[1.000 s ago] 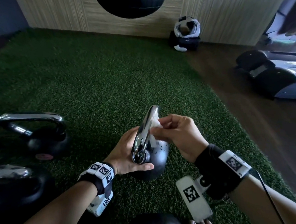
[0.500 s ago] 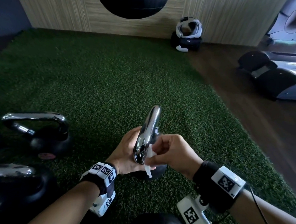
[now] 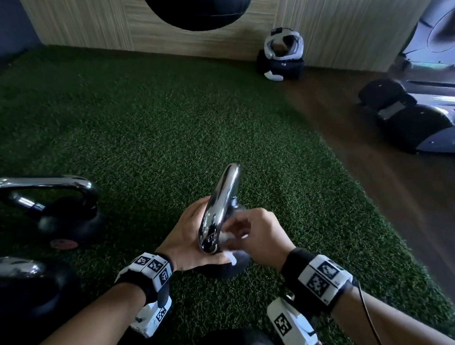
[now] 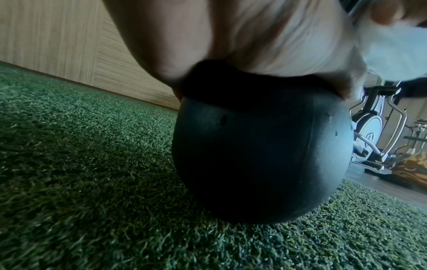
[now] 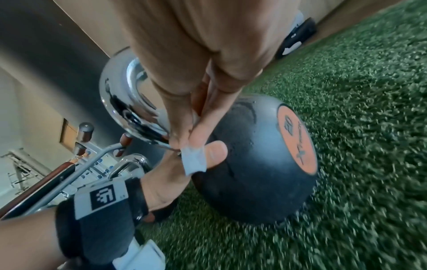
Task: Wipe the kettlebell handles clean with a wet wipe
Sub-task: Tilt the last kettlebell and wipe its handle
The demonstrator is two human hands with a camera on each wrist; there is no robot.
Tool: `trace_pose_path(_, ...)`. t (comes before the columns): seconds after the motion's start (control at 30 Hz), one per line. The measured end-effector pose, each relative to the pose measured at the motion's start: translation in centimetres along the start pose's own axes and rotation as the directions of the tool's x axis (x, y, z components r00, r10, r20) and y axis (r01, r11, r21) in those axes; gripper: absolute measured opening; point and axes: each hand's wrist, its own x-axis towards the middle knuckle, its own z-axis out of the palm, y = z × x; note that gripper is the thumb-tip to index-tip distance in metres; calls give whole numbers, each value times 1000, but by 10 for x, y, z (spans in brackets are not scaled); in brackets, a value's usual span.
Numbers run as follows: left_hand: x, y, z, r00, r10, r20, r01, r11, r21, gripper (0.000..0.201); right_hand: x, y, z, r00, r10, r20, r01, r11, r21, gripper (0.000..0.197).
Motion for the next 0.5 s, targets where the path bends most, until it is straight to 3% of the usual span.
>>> trace_pose_path(0.1, 1, -2, 2, 1000, -7, 5, 7, 1000, 16, 117, 15, -5, -11, 998, -14, 62, 19, 997, -77, 26)
trace_pose_path(0.17, 1, -4, 3, 1000, -13, 6, 13, 1000, 19, 116, 22, -9, -11, 986, -16, 167, 48, 981, -187, 22)
trace_pose_path(0.23, 1, -7, 3, 1000, -22, 12, 22, 1000, -5, 120, 27, -8, -8, 979, -51, 195, 96, 969, -228, 15)
trace_pose_path(0.3, 0, -7, 2, 1000, -27, -2, 27, 1000, -14, 122, 28, -6, -6, 977, -55, 206, 102, 970, -222, 12)
trace_pose_path(0.43, -3, -4, 2, 999, -50, -6, 50, 999, -2, 121, 28, 0, -5, 969, -43, 244, 58, 997, -54, 26)
trace_pose_path(0.5, -2, -5, 2, 999, -39, 5, 39, 999, 5, 120, 29, 5, -6, 969, -49, 244, 76, 992, -103, 24)
